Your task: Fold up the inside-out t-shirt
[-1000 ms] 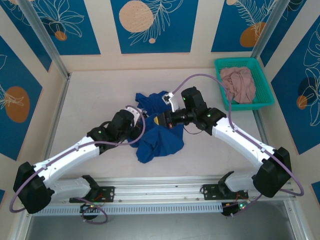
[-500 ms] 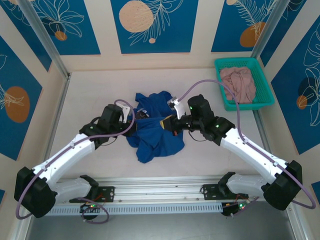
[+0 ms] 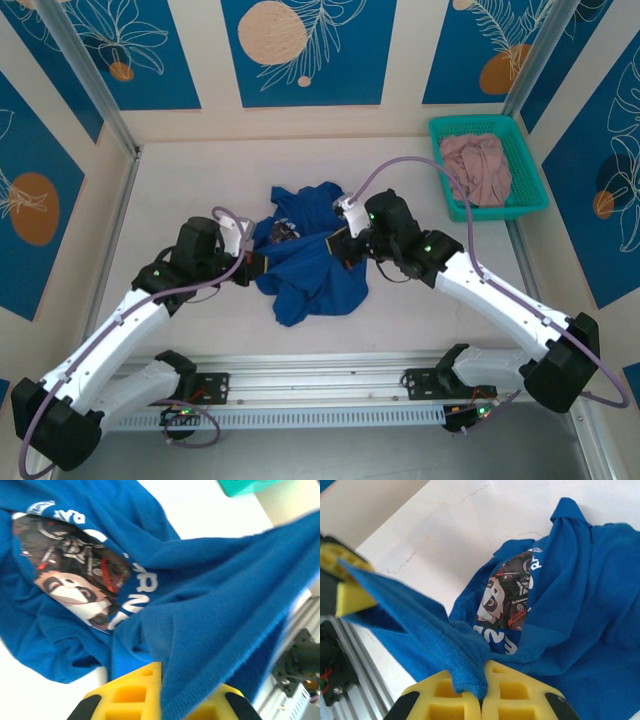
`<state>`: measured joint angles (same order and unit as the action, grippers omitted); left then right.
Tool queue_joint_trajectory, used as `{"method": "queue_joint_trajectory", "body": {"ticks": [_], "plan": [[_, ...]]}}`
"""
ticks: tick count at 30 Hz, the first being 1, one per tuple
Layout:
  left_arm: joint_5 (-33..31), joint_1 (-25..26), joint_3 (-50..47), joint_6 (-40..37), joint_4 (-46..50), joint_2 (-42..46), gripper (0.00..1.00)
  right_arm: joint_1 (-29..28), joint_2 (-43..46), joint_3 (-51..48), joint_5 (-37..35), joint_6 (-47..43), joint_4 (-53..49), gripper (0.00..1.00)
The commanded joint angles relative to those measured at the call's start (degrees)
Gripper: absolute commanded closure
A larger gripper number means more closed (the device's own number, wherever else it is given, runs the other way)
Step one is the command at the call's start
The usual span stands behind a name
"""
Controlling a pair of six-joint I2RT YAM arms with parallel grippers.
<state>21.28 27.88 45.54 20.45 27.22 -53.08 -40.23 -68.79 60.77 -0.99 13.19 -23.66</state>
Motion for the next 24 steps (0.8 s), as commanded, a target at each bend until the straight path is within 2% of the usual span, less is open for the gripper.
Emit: {"method": "queue_joint_trajectory", "body": {"ticks": [1,6,11,14,18,24], "plan": [[2.12,0.07,-1.55,-2.05,1.08,-0.96,1.0,3.07,-1.28,2.46,4.48,5.1,-3.09,1.0],[-4.02,3.5,-1.17,-2.88,2.11,-5.58,1.0,6.37,-1.97,1.55,11.72,7.15,-1.84,1.0],[-3.53,4.85,-1.59,-2.56,-2.55,-8.79,1.0,7.44,-2.44,0.33,14.98,7.7,-1.84,1.0],[-2.8,4.86,-1.51,-2.14,-5.31,-10.58,0.93,7.44,-3.3,-0.25,17.25,9.33,-0.21,1.0],[-4.8,4.88,-1.76,-2.17,-6.3,-10.88,0.75,7.28,-4.75,-0.61,20.41,12.17,2.91,1.0],[-8.5,4.9,-4.88,-1.64,-8.55,-3.44,0.53,7.14,-7.4,0.07,22.04,14.21,4.58,1.0]]}}
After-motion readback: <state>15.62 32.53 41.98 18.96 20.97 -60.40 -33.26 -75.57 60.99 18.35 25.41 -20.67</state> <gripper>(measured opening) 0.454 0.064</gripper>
